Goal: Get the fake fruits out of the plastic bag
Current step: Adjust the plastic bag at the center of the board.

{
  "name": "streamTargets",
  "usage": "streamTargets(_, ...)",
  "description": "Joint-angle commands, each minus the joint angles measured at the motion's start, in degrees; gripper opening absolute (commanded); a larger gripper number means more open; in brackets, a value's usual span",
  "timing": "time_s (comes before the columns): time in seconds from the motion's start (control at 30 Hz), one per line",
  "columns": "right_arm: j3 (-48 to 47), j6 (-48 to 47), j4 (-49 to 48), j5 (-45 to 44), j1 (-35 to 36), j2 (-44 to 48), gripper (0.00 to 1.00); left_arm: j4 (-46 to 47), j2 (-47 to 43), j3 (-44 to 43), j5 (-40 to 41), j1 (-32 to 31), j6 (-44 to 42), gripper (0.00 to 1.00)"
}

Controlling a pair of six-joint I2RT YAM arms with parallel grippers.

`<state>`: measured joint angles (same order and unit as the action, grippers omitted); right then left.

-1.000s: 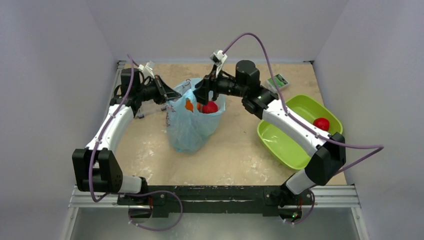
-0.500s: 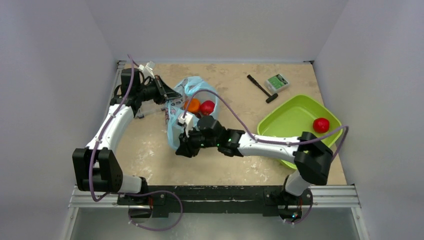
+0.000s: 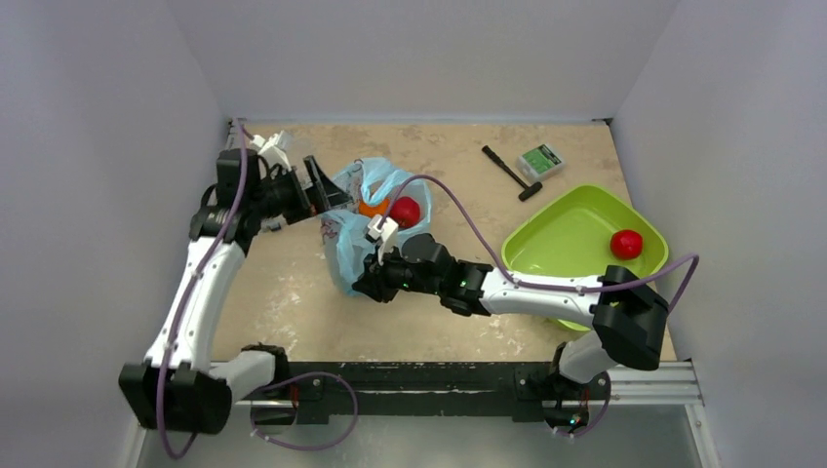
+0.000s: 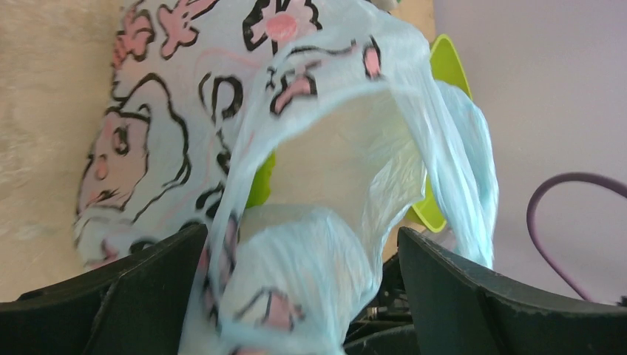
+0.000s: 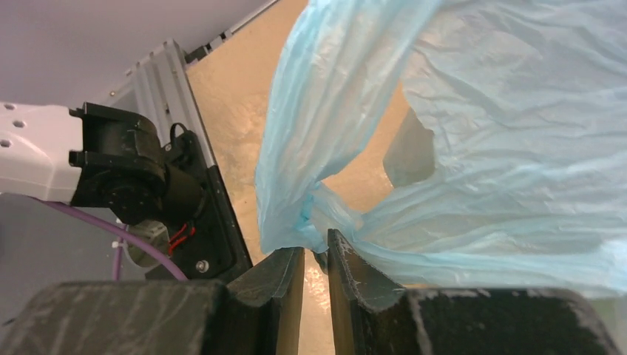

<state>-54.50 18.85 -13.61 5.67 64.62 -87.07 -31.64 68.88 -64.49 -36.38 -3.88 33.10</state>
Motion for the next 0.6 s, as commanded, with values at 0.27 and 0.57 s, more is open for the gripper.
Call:
streamTargets(0.27,3.5,4.8,-9.3,1.1,0.3,1.5,0.17,-16.3,-25.1,6.0,19.0,-0.3,3.8,0.99)
streamTargets(0.57,5.2,7.2,-11.2,2.1,0.3,1.8,0.17,3.3,-18.4,13.8,5.8,-8.4,7.8,0.98)
